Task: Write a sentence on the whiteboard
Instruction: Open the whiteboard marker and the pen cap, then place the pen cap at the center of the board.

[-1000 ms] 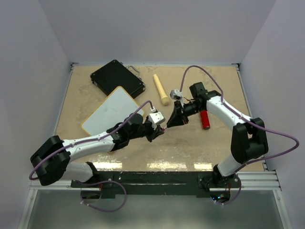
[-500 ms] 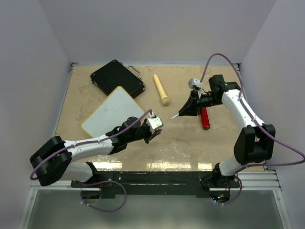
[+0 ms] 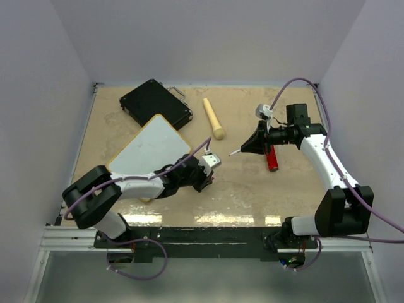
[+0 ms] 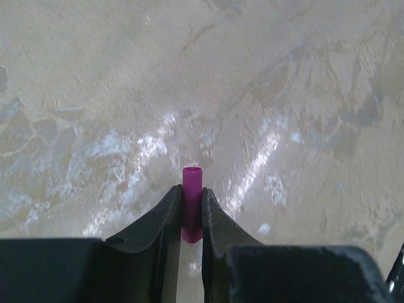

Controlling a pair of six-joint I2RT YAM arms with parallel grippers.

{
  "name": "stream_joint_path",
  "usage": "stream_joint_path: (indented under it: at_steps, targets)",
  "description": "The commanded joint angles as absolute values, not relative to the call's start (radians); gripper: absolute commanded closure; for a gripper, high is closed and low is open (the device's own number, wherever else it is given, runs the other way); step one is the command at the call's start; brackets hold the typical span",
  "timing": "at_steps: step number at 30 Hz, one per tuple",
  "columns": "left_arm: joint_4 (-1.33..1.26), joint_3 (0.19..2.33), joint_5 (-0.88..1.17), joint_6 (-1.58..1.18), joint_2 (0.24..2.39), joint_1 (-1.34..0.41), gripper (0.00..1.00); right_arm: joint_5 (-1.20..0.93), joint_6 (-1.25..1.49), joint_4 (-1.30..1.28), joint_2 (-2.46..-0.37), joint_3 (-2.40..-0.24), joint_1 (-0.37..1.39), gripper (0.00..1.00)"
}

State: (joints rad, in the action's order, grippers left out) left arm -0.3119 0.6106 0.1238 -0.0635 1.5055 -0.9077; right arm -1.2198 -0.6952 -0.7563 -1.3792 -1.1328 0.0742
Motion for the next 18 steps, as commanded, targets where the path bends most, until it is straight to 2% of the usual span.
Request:
stream_joint_path:
  at_steps: [1, 3, 6, 7, 8, 9, 10, 13, 18]
  targets:
    - [-0.318, 0.758, 0.075, -0.221, 1.641, -0.885, 0.97, -1.170, -0.499, -0.535, -1.324, -1.100, 0.068, 1.00]
    - [-0.313, 0.810, 0.034, -0.255, 1.696, -0.874, 0.95, -1.173, -0.497, -0.534, -1.327, -1.098, 0.061, 1.00]
    - [-0.313, 0.853, -0.036, -0.290, 1.738, -0.859, 0.78, -1.166, -0.495, -0.532, -1.330, -1.095, 0.057, 1.00]
    - [-0.307, 0.864, -0.038, -0.298, 1.746, -0.854, 0.69, -1.166, -0.494, -0.531, -1.330, -1.094, 0.055, 1.00]
    - [-0.293, 0.891, -0.029, -0.307, 1.752, -0.845, 0.66, -1.166, -0.494, -0.531, -1.328, -1.094, 0.052, 1.00]
    - [-0.263, 0.902, -0.022, -0.308, 1.750, -0.844, 0.56, -1.166, -0.494, -0.529, -1.330, -1.092, 0.052, 1.00]
    - [-0.258, 0.907, -0.021, -0.308, 1.740, -0.845, 0.40, -1.166, -0.494, -0.529, -1.330, -1.092, 0.051, 1.00]
    - [-0.238, 0.900, -0.026, -0.299, 1.677, -0.844, 0.34, -1.173, -0.494, -0.529, -1.328, -1.092, 0.048, 1.00]
    - [-0.167, 0.855, -0.057, -0.236, 1.462, -0.838, 0.33, -1.170, -0.506, -0.537, -1.328, -1.092, 0.048, 1.00]
